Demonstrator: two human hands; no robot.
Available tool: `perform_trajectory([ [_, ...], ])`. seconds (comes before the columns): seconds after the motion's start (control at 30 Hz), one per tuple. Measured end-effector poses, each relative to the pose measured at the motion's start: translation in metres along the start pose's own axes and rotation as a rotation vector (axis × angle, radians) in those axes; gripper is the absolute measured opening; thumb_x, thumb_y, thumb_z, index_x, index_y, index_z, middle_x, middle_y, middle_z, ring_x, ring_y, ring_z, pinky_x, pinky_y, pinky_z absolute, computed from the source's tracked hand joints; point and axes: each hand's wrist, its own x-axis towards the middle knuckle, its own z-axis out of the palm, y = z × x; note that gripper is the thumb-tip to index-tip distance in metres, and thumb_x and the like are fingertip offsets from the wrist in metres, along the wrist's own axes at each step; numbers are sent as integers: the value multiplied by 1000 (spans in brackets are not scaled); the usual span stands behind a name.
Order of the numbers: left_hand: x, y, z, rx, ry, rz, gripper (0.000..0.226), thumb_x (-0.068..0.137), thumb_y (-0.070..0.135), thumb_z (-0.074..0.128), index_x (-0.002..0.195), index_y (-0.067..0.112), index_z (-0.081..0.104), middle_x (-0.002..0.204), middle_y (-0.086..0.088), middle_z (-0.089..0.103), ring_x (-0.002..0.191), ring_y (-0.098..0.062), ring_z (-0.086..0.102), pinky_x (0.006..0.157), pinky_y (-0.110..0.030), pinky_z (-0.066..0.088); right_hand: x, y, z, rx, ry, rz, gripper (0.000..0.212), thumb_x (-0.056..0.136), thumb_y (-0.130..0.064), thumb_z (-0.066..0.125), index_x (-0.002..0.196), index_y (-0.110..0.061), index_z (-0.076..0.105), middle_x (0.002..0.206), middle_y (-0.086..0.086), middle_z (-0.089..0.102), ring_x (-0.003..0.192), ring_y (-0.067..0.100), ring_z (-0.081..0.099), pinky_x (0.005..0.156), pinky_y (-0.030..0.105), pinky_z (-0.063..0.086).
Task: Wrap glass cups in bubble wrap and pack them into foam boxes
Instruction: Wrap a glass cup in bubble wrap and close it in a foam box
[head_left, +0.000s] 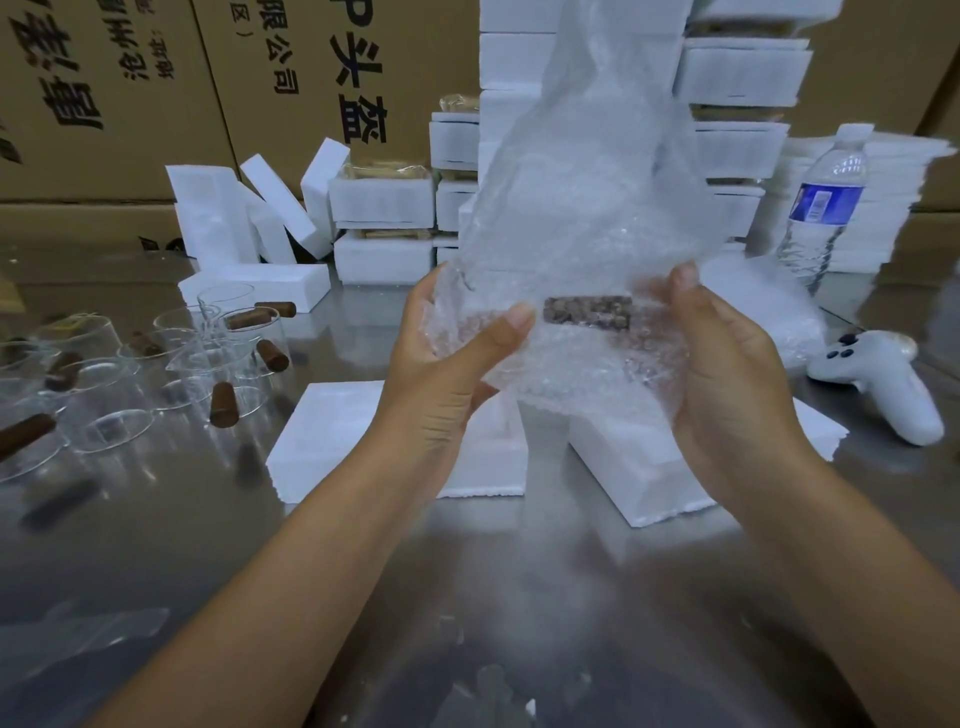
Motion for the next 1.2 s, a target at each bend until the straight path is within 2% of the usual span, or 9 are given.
perform_trajectory([
  [0.13,0,1,-4,176,4,73,63,51,36,85,107,46,58,114,11,67,102,-10,67,81,-30,56,-3,1,4,-82,-30,-33,32,71,-57,52,76,-35,74,90,-11,73,86,9,68,84,33,49],
  [0.33,-5,7,-5,540,-145,183,57,50,42,86,97,58,58,116,18,63,106,0,61,87,-21,50,-1,2,2,-107,103,-82,27,90,-37,57,70,-27,73,73,-10,70,76,7,65,72,21,50],
  [0.5,-11,4,-1,664,-204,161,53,55,46,82,97,59,53,109,28,60,103,13,53,75,-3,42,-2,-1,2,-91,109,-115,24,76,-45,64,65,-26,70,65,-7,65,68,10,60,78,30,50],
  [0.63,-14,2,2,753,-254,143,59,55,53,81,104,54,48,114,19,60,108,-5,58,85,-24,51,-1,-1,-2,-71,144,-213,10,83,-18,69,76,-24,65,59,-10,65,60,3,59,67,19,49],
  [0.7,-18,0,6,791,-277,152,61,54,58,78,106,54,46,115,18,59,108,-7,59,88,-34,52,-2,-2,-3,-142,161,-280,21,84,-3,66,82,-24,64,65,-7,66,65,8,62,67,25,53],
  [0.8,-21,-1,10,789,-295,200,71,55,58,78,113,58,39,108,19,62,99,-2,64,83,-29,55,-7,-2,-2,-412,79,-436,26,80,-6,69,80,-31,63,76,-7,69,75,13,65,73,29,54],
  [0.93,-20,-4,12,756,-325,278,90,60,45,82,124,65,24,108,22,63,97,-2,65,82,-28,56,-13,-4,1,-592,-155,-423,37,75,-10,57,61,-45,58,61,-26,60,63,-7,57,56,4,40],
  [1.03,-20,-4,11,780,-314,322,73,66,49,77,121,63,32,113,30,58,101,3,61,81,-19,53,-15,-4,1,-605,-267,-389,45,71,-11,38,48,-46,52,47,-28,48,51,-10,49,47,4,34],
  [1.2,-19,0,9,784,-237,324,40,70,47,74,103,44,53,100,25,64,90,4,63,69,-8,46,-13,-2,3,-625,-311,-493,22,80,-29,41,74,-49,48,76,-29,54,79,-10,53,67,6,38],
])
